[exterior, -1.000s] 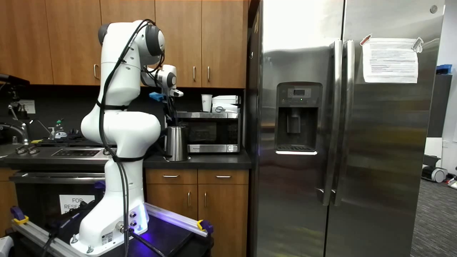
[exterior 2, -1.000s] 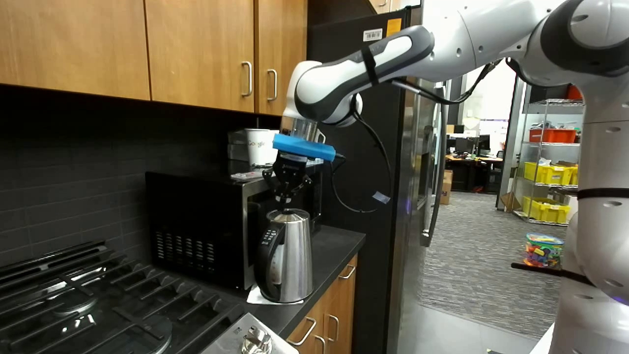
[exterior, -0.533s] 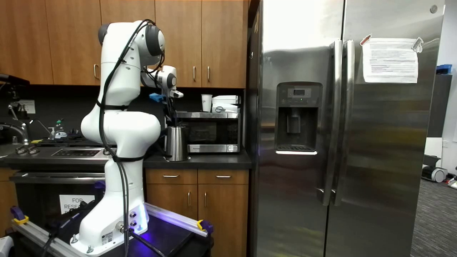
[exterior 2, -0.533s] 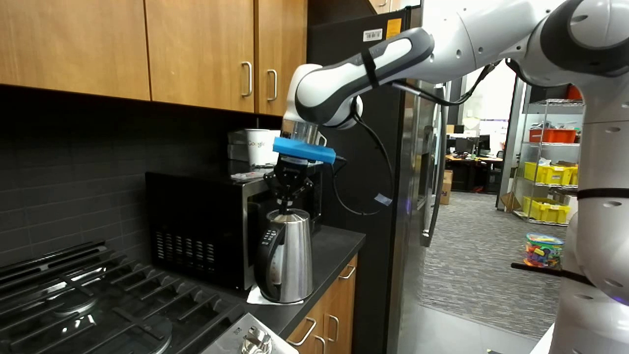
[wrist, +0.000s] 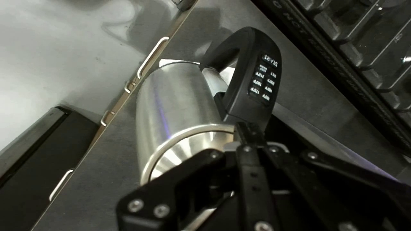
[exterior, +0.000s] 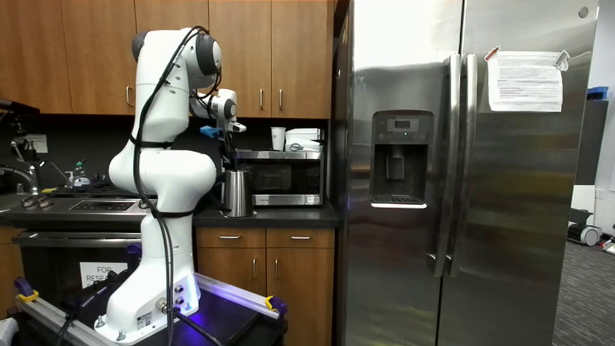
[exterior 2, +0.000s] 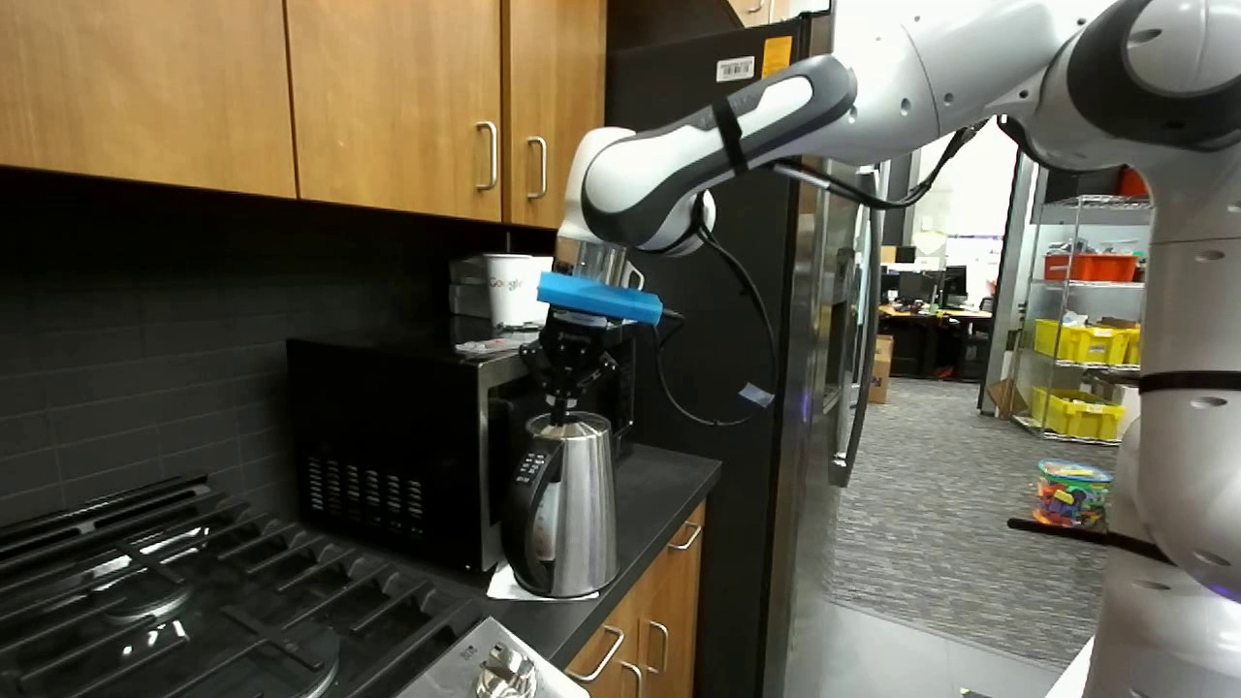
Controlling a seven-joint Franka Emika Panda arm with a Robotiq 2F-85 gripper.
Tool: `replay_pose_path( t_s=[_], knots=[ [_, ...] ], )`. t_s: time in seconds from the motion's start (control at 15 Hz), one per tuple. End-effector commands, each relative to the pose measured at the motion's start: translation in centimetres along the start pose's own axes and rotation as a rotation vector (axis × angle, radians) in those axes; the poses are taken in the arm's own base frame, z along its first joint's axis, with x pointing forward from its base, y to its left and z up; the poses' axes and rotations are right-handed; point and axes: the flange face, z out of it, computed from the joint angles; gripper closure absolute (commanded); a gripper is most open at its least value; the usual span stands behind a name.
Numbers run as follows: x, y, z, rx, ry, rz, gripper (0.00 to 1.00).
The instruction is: Press a button on the kettle.
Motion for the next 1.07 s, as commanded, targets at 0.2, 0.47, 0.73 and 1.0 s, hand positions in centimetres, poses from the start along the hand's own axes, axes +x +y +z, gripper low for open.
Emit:
replay_pose_path(
  t_s=[0.2,0.47,0.73,1.0],
  knots=[
    [-2.3,-1.4,0.2,-0.006,-0.001,-0.009,1.0],
    [-2.7,-1.9,0.1,-0.006,-0.002,-0.014,1.0],
    [-2.5,-2.2,1.0,-0.011,0.001,-0.029,1.0],
    [-2.4,-3.2,2.6,0.0,-0.023,-0.053,1.0]
  ],
)
